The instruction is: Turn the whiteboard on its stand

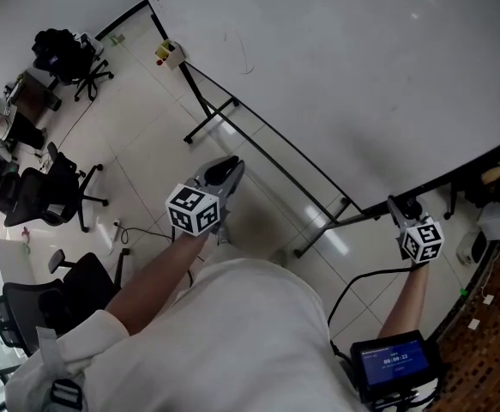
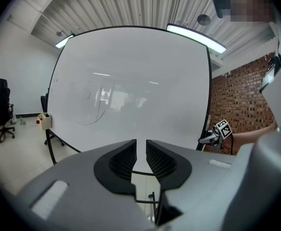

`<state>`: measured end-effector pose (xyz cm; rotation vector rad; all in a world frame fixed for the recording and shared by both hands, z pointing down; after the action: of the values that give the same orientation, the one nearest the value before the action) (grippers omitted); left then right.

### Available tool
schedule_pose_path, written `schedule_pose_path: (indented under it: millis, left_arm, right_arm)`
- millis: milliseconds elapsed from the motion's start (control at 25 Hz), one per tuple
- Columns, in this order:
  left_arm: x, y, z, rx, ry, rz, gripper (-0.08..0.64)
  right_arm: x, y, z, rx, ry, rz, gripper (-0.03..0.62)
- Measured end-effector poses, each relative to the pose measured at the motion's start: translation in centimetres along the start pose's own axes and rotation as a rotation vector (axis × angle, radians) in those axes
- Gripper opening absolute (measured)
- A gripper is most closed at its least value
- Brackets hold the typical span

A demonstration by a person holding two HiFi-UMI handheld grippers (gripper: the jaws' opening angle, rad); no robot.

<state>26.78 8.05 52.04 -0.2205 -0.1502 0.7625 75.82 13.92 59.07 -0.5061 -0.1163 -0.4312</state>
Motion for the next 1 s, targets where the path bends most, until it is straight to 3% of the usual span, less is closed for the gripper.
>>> schedule_pose_path:
  millis: [160,360,520,680,880,1000]
  left_arm:
    - [-0.2,0.3,0.5,-0.003,0.014,0.001,0.066]
    - [-0.7,0.1,0.9,-0.003,0.024,0.008,0.066]
    - [-2.2,-0.1,1.8,0.005,0.026,0.0,0.067]
    - [-4.5,0.6,1.0,0.02,0.033,-0.008,0.067]
    - [-9.0,1.7,1.4,0.024,0.03,-0.011,0.064]
    - [-11.8,2.4,0.4,0.029,0.027,-0.016,0.063]
  right_arm:
    - [-0.1,2.4,0.4,0.084,-0.068,0.121,0.25]
    - [-1.6,6.5,-0.2,0.272,-0.145,0.3,0.255]
    - [-4.2,8.9,-1.1,0.445,-0.22,0.378,0.211]
    - [-9.6,8.6,-3.9,0.489,-0.14,0.37,0.202]
    - [-16.4,2.5,-6.1,0.45,0.014,0.324,0.185]
    - [-19.4,-0.5,-8.6,0.458,0.033,0.296,0.166]
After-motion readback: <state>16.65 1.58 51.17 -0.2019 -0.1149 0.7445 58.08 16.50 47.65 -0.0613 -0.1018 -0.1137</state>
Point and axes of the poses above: the fingertips, and each gripper's own axes: y backward along the fingers, x to its right, z out of its underside, the point moved 7 cm from there along y, backward along the fingers, and after that the axes turned 14 degrees about -y, right-handed, at the moved point
